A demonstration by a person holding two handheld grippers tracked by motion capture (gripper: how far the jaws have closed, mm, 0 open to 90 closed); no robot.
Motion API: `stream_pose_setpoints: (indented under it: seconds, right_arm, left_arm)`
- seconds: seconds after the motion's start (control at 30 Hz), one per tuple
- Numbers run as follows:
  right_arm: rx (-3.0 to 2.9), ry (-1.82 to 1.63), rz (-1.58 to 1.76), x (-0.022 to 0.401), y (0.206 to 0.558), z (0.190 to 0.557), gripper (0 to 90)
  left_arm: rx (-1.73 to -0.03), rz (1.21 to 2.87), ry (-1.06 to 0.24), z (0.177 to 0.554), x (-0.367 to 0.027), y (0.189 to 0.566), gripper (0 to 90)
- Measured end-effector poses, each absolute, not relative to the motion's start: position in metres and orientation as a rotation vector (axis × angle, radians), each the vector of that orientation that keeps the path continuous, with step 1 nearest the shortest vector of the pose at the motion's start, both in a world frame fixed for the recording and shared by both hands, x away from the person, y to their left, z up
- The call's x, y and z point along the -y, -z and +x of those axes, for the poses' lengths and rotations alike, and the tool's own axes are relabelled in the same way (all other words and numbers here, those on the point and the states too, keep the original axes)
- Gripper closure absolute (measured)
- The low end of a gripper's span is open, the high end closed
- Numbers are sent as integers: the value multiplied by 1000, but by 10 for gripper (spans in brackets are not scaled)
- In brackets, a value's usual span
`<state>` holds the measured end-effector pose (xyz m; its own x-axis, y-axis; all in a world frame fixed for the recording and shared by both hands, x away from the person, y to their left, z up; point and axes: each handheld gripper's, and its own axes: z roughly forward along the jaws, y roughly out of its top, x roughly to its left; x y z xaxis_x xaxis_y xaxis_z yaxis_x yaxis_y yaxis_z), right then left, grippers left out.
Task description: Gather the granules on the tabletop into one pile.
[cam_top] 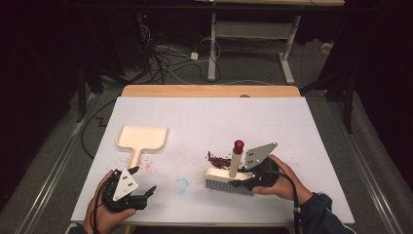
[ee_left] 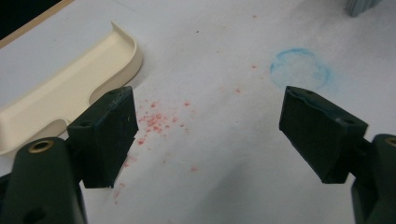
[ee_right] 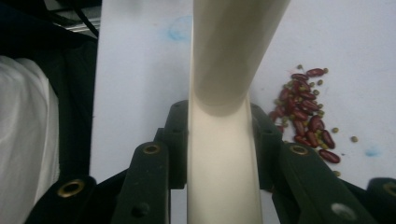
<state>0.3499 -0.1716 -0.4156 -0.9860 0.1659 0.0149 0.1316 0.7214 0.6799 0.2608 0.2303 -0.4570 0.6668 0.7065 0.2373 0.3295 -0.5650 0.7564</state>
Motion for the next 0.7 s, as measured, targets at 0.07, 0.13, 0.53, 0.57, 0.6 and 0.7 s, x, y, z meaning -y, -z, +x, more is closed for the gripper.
stream_pose_setpoints:
  seconds: [0.07,0.13,0.53,0.57,0.6,0.7]
  right_arm:
    - [-2877,-1110,239,170,416,359,671]
    - [-2881,-1105,237,168,416,369,671]
    - [-2794,-1231,294,166,402,393,672]
    - [-2779,-1245,297,166,399,394,672]
    - [-2758,-1247,297,166,395,395,672]
    - [-2689,-1220,336,161,388,398,672]
  left_arm:
    - [-794,2181,-694,261,-230,457,186]
    - [-793,2183,-693,261,-229,457,186]
    - [-794,2178,-686,260,-230,457,186]
    - [-792,2178,-685,260,-230,457,186]
    - [-793,2178,-684,260,-230,457,186]
    - [-793,2181,-687,261,-229,457,186]
